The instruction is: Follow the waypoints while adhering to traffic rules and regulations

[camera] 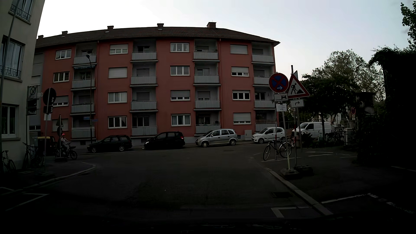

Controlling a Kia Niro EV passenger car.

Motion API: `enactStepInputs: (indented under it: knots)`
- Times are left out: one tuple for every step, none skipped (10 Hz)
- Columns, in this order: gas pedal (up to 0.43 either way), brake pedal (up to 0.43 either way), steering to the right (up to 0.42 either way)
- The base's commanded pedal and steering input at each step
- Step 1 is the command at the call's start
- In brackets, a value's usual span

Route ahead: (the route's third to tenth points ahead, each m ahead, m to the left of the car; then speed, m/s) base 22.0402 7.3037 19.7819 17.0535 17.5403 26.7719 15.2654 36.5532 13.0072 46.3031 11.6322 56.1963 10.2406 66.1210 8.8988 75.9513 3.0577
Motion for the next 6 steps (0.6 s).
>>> enactStepInputs:
  knots:
    - [0.0, 0.0, -0.003]
    - [0.0, 0.0, -0.003]
    - [0.0, 0.0, -0.003]
    - [0.0, 0.0, 0.0]
    - [0.0, 0.0, 0.0]
    - [0.0, 0.0, 0.0]
